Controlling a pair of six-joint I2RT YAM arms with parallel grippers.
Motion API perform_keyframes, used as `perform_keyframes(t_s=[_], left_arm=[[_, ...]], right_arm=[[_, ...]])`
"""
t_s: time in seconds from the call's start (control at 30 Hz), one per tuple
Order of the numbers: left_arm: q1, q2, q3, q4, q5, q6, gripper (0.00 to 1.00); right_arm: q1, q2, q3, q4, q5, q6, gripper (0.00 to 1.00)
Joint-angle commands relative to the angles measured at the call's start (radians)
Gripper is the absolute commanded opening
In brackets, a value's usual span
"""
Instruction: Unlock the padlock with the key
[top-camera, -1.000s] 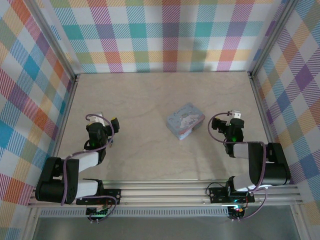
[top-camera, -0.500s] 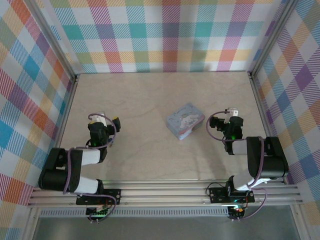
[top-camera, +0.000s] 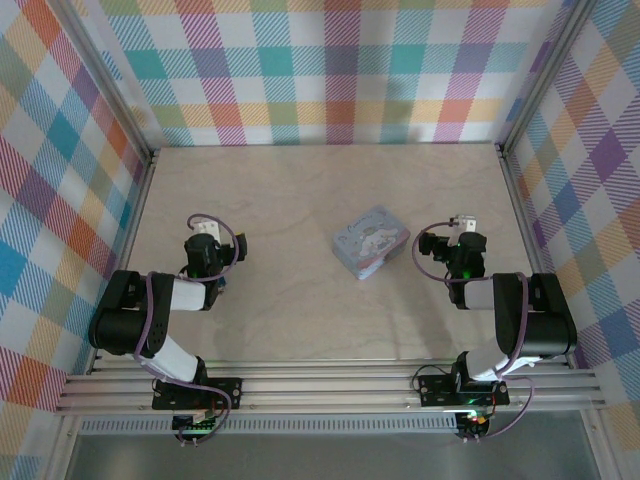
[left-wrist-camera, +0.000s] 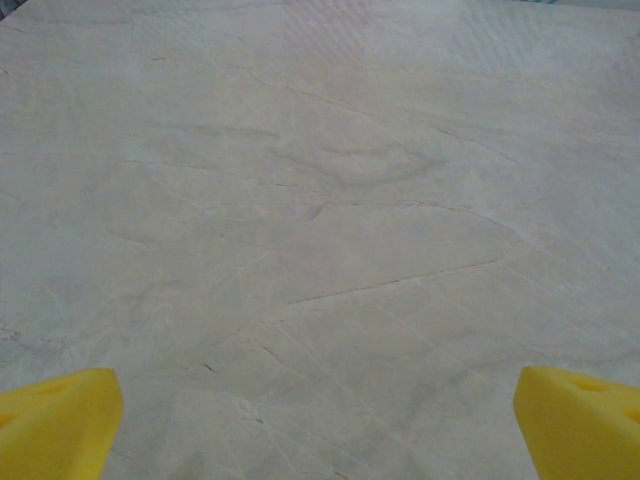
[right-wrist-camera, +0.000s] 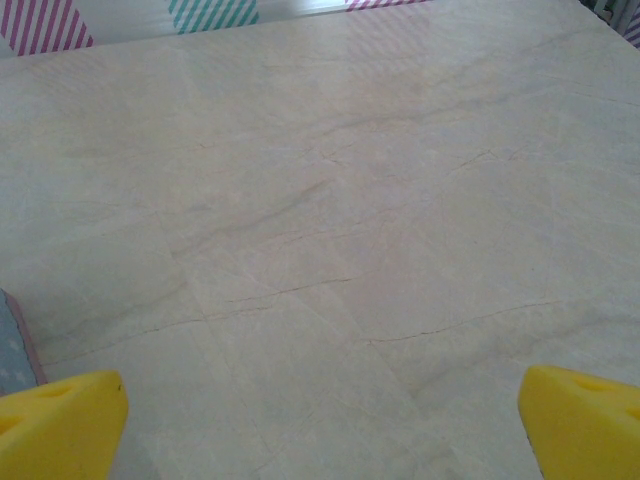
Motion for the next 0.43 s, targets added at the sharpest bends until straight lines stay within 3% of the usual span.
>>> perform_keyframes(t_s=[0.0,0.4], left_arm=[[0.009,-0.007,0.012,0.005,0.012,0.02,1.0],[0.009,-0.006,0.013,0.005,0.012,0.019,1.0]], right_arm=[[0.007,0.002,0.022,0.025,-0.008,-0.013,1.0],[0.02,0.005,0.037,0.003,-0.027,-0.041,1.0]])
